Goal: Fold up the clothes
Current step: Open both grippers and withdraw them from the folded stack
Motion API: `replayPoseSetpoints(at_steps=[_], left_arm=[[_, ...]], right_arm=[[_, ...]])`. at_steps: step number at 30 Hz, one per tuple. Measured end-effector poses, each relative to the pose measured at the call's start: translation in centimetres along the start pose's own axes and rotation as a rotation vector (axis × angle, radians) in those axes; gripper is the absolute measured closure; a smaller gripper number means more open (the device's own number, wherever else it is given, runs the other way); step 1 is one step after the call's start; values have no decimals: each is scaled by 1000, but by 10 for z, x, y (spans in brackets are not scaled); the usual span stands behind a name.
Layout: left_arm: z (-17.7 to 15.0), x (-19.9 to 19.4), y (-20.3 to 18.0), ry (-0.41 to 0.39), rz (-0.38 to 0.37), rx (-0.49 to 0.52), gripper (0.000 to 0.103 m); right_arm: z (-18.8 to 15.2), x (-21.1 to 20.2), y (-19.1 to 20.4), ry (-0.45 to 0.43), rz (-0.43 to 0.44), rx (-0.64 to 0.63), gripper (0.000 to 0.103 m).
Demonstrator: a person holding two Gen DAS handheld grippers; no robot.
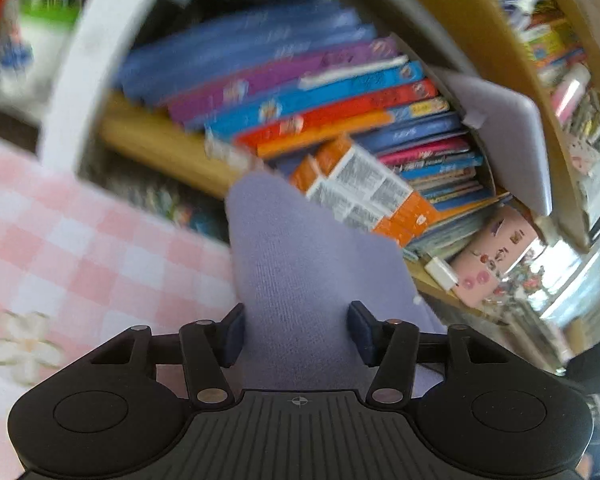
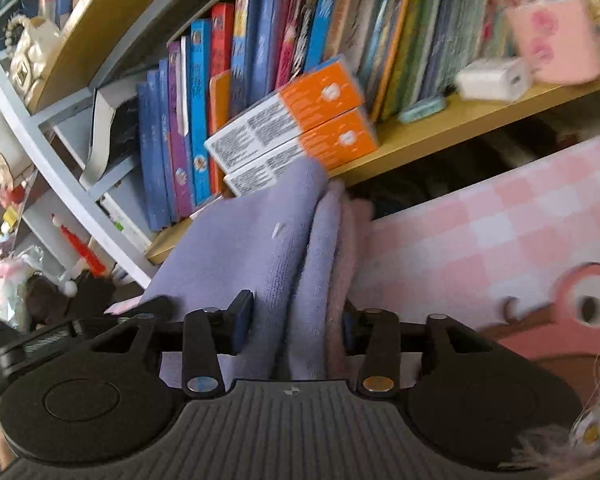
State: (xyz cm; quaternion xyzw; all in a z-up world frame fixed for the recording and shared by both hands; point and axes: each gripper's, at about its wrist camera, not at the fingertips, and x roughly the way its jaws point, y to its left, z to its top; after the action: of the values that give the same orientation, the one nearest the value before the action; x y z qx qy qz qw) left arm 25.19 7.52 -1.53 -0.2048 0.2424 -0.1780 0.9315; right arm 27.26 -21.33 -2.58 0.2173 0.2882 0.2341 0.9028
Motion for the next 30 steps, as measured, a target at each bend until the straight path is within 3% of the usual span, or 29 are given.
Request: replayPoseSetpoints(at_steps=[3,7,13,21,24,27,30], left_arm=[[-10,-45,-22,-99,11,167,51],[-40,-94,-49,-144,5,173,47],[-91,-137,-82,-181,100,222,40],[-114,-150,-103,-168,229,319,36],[-119,-154,-109,-190,253,350,35],[-119,-153,-112,-193,266,361,24],[-119,-150,-113,-177,278,368,20]], right_arm=[[-11,-39,5,-65,-22,-78,62],[-37,-87,17,-102,-34,-159,62],[-84,-136,43,-107,-102,-239,62],[-125,-180,60,-207,-226,-328,60],[-128,-187,60,-248,-249,-338,52],[-128,-187,61,-247,-266,-353,48],[-129,-184,64,-236,-281,-372,33]])
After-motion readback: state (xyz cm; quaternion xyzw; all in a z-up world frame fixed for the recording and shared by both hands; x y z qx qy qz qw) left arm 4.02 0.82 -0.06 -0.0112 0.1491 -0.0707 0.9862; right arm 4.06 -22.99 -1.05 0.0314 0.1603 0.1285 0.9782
